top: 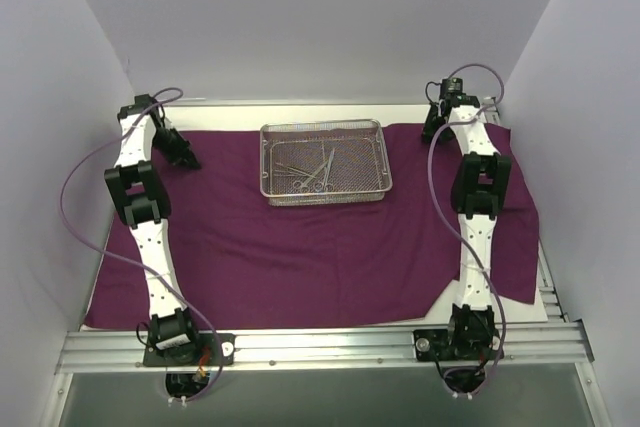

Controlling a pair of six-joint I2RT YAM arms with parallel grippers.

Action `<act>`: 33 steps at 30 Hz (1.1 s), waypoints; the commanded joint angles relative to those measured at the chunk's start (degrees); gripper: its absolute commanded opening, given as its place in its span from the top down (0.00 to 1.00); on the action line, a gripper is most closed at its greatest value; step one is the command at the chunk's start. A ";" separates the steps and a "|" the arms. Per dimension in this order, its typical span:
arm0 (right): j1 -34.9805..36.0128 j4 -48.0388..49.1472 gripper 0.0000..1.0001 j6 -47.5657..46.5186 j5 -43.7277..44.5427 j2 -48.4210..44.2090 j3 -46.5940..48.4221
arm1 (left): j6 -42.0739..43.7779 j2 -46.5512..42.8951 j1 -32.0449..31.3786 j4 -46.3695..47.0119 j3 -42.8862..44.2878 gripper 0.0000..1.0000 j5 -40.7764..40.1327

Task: Open and lay out the surgical kit
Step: Open the surgical kit at the center of the board, then smooth out the surgical kit at the center of the board.

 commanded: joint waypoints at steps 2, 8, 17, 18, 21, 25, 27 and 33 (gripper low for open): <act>-0.53 -4.31 0.90 0.49 0.01 7.96 1.94 | -0.23 6.05 1.46 8.06 3.52 0.86 0.00; -2.02 -5.36 0.90 1.11 0.45 9.45 3.27 | -2.42 10.28 2.52 11.75 8.09 0.84 4.48; -2.99 -8.17 0.90 -4.25 2.39 5.50 -5.17 | -3.48 13.80 4.71 13.78 12.05 0.81 6.24; -2.91 -8.26 0.89 -4.60 2.21 5.06 -5.69 | -3.39 13.62 4.89 13.43 11.87 0.81 6.33; -3.25 -6.51 0.87 -5.57 2.99 2.08 -7.02 | -2.60 10.82 4.81 13.33 9.07 0.73 6.51; -4.40 -10.18 0.86 -4.78 2.56 1.02 2.72 | -2.16 4.32 3.93 13.34 4.49 0.64 5.11; -5.10 -11.33 0.83 -3.81 2.91 -0.56 6.34 | -2.34 0.01 3.40 13.51 1.87 0.59 4.49; -7.56 -10.63 0.74 -1.88 9.13 -16.63 -4.88 | -2.16 -9.57 1.12 15.88 -4.12 0.53 2.91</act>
